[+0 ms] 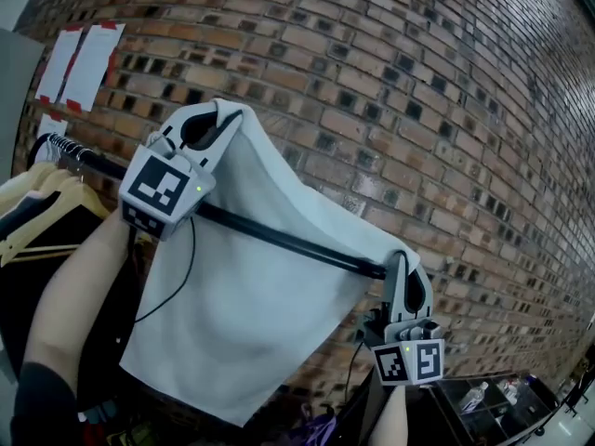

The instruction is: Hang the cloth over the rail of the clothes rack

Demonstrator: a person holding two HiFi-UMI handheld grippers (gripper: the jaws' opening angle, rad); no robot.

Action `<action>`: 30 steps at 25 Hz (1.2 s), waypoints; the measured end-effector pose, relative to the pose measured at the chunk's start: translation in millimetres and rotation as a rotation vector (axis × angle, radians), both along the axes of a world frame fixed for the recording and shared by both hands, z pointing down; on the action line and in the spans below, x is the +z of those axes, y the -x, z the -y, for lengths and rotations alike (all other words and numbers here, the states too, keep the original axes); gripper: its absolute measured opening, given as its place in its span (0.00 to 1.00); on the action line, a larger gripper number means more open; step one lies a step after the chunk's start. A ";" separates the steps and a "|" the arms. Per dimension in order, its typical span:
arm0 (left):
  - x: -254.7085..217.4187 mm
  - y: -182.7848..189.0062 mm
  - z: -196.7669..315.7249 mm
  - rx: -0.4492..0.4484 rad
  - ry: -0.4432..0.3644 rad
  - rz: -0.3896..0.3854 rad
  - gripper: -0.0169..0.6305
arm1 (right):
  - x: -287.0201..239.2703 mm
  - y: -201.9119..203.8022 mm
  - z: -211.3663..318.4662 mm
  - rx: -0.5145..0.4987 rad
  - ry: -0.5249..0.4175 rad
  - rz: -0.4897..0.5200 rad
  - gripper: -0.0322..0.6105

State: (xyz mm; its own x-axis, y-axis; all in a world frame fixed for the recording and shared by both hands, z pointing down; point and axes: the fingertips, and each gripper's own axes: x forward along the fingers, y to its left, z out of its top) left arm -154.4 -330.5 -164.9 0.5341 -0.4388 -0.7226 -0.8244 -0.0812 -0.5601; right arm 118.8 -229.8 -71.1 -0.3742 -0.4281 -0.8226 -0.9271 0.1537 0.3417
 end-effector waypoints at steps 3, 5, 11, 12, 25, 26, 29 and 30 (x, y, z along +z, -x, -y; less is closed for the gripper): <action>19.2 16.0 -24.1 0.018 -0.009 -0.074 0.09 | 6.0 7.6 -20.4 0.001 -0.067 0.004 0.09; 37.1 21.6 -31.7 -0.009 0.002 -0.110 0.09 | 16.5 18.0 -25.5 0.074 -0.093 -0.033 0.09; 102.6 23.4 -34.1 0.004 0.038 -0.215 0.09 | 59.2 22.3 -25.5 0.252 -0.125 -0.052 0.09; 112.6 23.9 -37.2 0.000 0.019 -0.223 0.09 | 66.2 20.6 -26.9 0.263 -0.127 -0.048 0.09; 242.5 33.9 -7.2 -0.024 0.104 -0.180 0.09 | 167.0 1.8 23.1 0.316 0.053 0.033 0.09; 251.5 33.8 -1.5 -0.020 0.123 -0.178 0.09 | 173.7 1.4 27.2 0.323 0.064 0.044 0.09; 272.0 34.6 13.5 -0.013 0.164 -0.181 0.09 | 189.1 4.4 36.2 0.367 0.072 0.051 0.09; 278.2 34.4 17.7 -0.009 0.178 -0.182 0.09 | 194.3 4.9 38.3 0.382 0.077 0.051 0.09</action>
